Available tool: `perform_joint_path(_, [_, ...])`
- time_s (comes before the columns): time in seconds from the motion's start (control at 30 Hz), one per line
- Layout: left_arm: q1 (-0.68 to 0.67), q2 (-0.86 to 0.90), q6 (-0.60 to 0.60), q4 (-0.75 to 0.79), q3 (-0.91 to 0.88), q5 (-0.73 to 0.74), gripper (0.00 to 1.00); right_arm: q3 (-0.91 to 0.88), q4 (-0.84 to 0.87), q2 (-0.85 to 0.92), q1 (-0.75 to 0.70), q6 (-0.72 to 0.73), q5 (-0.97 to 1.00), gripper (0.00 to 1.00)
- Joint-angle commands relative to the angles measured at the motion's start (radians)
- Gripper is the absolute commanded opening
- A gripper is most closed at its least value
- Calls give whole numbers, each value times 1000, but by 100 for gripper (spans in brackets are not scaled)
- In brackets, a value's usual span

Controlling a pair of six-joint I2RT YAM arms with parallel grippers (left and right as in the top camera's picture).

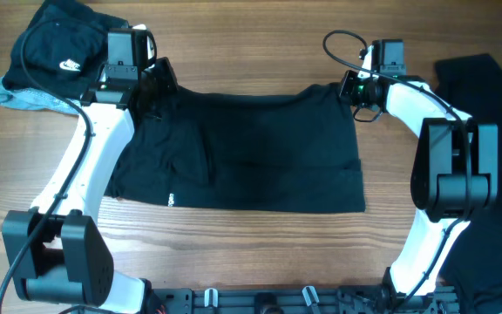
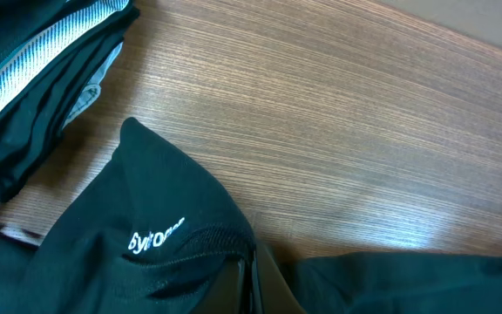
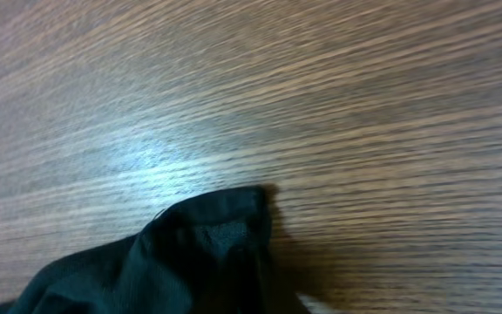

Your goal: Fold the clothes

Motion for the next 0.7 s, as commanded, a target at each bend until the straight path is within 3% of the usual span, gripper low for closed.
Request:
perform_joint_path(0.0, [3, -16, -1, 3, 5, -10, 4, -7, -23, 2, -22, 3, 24, 4])
perform_joint_path(0.17, [3, -19, 29, 2, 5, -10, 4, -7, -108, -174, -35, -45, 6, 4])
perform_joint_path(0.37, [3, -57, 46, -51, 5, -10, 4, -7, -219, -213, -37, -59, 12, 4])
perform_joint_path(0.67, [47, -94, 48, -332, 5, -10, 4, -7, -507, -317, -37, -114, 133, 4])
